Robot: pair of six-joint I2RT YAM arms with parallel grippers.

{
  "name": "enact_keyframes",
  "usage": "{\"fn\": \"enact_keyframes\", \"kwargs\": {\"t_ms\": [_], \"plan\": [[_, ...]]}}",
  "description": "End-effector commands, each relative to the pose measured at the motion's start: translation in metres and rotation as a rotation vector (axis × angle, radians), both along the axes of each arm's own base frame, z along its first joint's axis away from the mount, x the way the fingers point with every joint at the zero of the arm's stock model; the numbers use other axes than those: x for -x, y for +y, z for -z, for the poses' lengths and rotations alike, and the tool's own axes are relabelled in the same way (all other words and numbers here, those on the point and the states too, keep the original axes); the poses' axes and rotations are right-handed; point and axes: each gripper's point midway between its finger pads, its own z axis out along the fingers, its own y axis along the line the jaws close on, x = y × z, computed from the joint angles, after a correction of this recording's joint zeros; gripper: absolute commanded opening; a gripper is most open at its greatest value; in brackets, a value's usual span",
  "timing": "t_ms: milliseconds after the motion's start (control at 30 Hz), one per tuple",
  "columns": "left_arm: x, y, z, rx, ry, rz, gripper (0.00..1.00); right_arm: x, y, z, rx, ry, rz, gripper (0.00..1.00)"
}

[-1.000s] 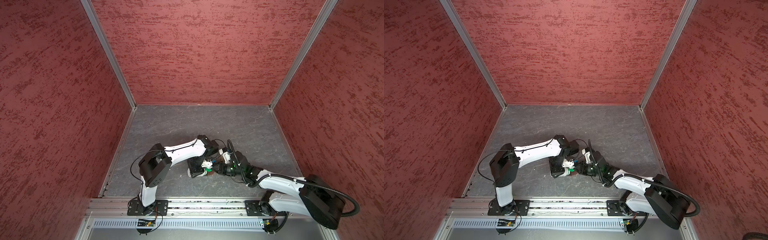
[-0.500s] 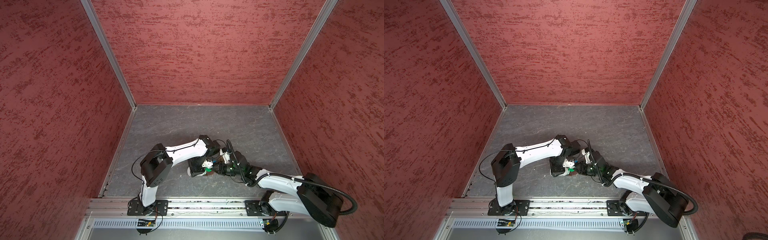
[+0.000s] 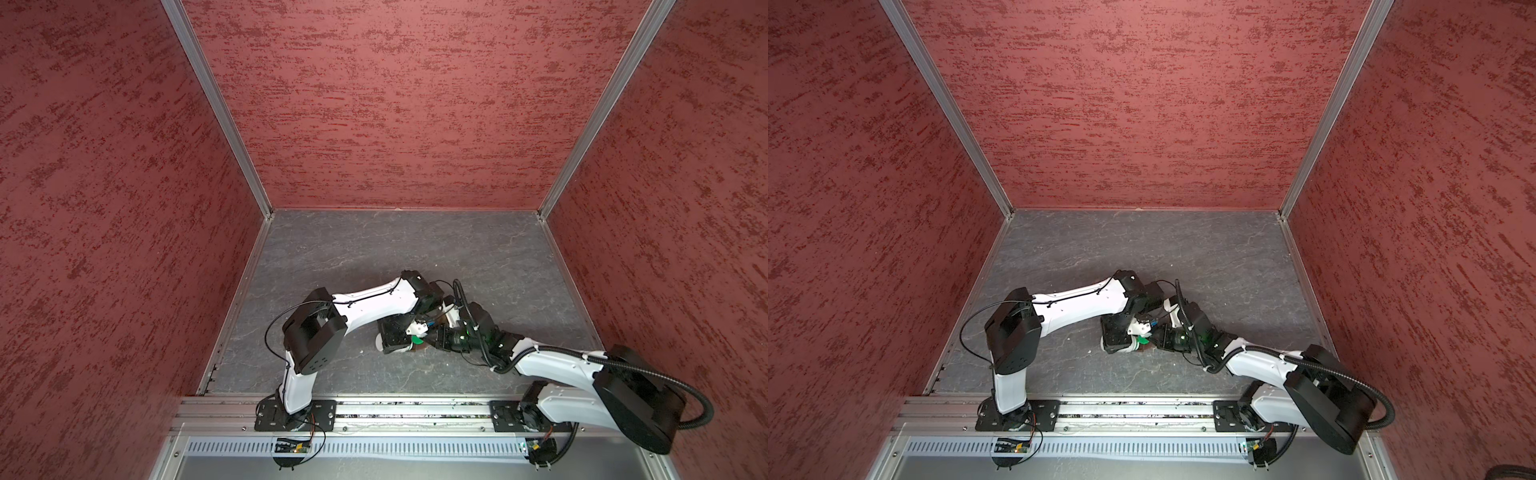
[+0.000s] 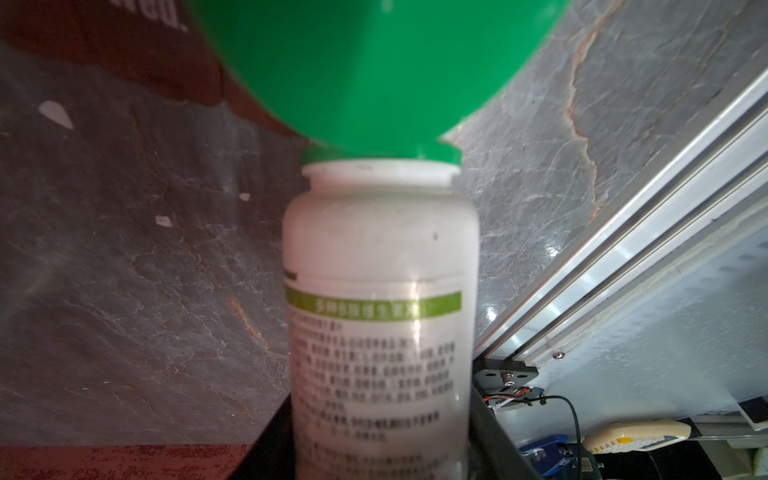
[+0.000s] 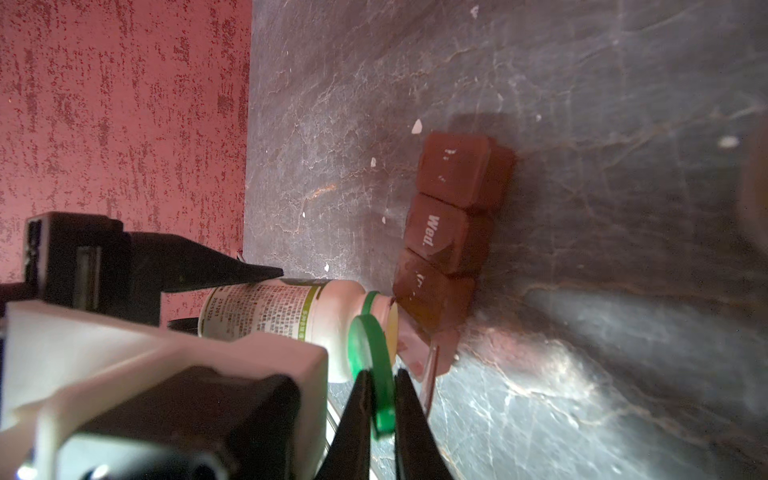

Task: Sort the pills into containers
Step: 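Tip the bottle into the compartment with the left gripper while the right steadies the cap, then keep the bottle tipped so yellow pills drop into the compartment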

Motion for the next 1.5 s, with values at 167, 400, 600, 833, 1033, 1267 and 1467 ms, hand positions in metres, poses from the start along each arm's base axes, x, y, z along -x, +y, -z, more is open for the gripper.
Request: {"fn": "enact_keyframes", "kwargs": {"t_ms": [167,400,600,833,1033,1267,1467], "plan": [[-0.01,-0.033,-0.005,0.128,-0.037,-0.009,0.0,0.0,0.005,-0.005,-0.003,-0.019,-0.018,0.13],[-0.009,-0.032,-0.007,0.134,-0.031,-0.006,0.0,0.0,0.005,-0.005,-0.005,-0.017,-0.018,0.13],[-0.009,-0.031,-0.008,0.138,-0.036,-0.007,0.0,-0.001,0.005,-0.007,-0.006,-0.022,-0.017,0.13],[-0.01,-0.032,-0.01,0.146,-0.043,-0.007,0.0,-0.001,0.005,-0.008,-0.005,-0.026,-0.015,0.13],[-0.011,-0.032,-0.009,0.153,-0.053,-0.012,0.0,-0.002,0.006,-0.011,-0.005,-0.032,-0.018,0.13],[-0.009,-0.029,-0.007,0.17,-0.065,-0.024,0.0,-0.002,0.005,-0.016,-0.004,-0.046,-0.02,0.13],[-0.008,-0.028,-0.007,0.187,-0.078,-0.03,0.0,0.0,0.004,-0.018,-0.003,-0.049,-0.027,0.13]]}}
